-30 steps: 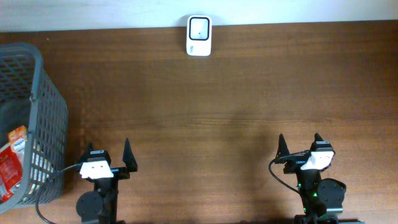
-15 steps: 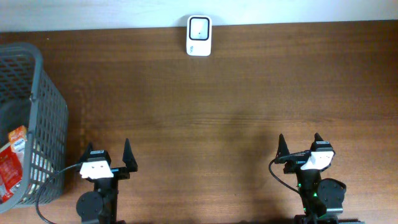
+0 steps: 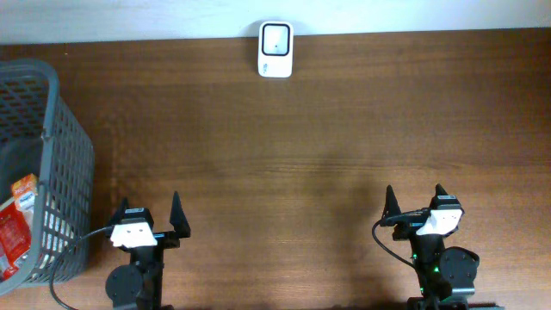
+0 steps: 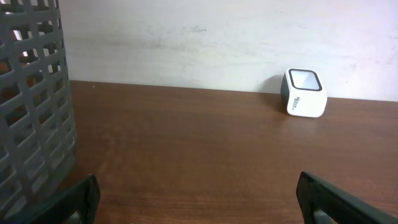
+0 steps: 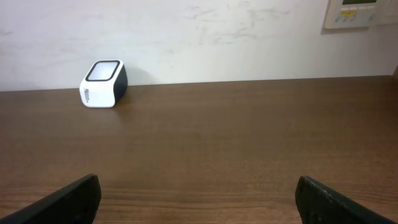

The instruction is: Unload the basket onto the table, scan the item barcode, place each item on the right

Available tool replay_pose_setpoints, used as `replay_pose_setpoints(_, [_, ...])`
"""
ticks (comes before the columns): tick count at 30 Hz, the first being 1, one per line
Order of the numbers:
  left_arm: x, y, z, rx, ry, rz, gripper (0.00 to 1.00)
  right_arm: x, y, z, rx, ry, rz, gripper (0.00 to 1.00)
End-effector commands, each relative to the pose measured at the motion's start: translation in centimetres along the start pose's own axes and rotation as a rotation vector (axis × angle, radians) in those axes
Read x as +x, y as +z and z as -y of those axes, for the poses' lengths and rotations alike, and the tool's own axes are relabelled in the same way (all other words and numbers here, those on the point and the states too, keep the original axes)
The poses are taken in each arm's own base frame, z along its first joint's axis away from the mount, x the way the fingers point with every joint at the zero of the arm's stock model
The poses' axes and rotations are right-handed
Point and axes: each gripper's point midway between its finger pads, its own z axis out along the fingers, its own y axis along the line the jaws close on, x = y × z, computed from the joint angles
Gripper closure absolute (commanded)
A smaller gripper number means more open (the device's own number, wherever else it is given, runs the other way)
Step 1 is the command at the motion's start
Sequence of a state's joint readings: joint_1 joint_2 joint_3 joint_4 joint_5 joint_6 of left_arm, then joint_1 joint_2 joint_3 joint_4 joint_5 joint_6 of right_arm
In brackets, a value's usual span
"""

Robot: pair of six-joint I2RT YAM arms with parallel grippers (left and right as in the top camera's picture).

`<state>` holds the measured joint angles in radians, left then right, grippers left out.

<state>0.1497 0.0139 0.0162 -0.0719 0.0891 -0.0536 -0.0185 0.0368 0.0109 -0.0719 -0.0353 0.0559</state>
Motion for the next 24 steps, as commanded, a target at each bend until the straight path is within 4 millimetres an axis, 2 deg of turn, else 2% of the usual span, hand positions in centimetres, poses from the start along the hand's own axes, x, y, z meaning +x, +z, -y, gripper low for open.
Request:
replay_pose_setpoints(1, [0.2,0.0,-0.2,-0.008,-0.010,-0.001,0.01,0.3,0.0,-0.3,-0.018,0.004,-0.009,0.01])
replay_pose_setpoints(7, [0.0,0.0,-0.8,-0.045,-0.010,0.007,0.01,0.3,0.0,-0.3,-0.018,0.004,-0.009,0.01])
replay_pose_setpoints(11, [-0.2,0.0,0.0,-0.001,-0.008,0.017,0.01,0.3,0.0,-0.3,-0.018,0.004,-0.009,0.01])
replay_pose_setpoints(18, [-3.2,-0.3,0.8,0.041,0.091,0.119,0.01,0.3,0.0,-0.3,-0.018,0.004,-0.009,0.01])
replay_pose_setpoints(24, [-5.0,0.0,2.5,0.131,0.148,0.088,0.01,0.4,0.0,-0.3,-0.018,0.004,-0.009,0.01])
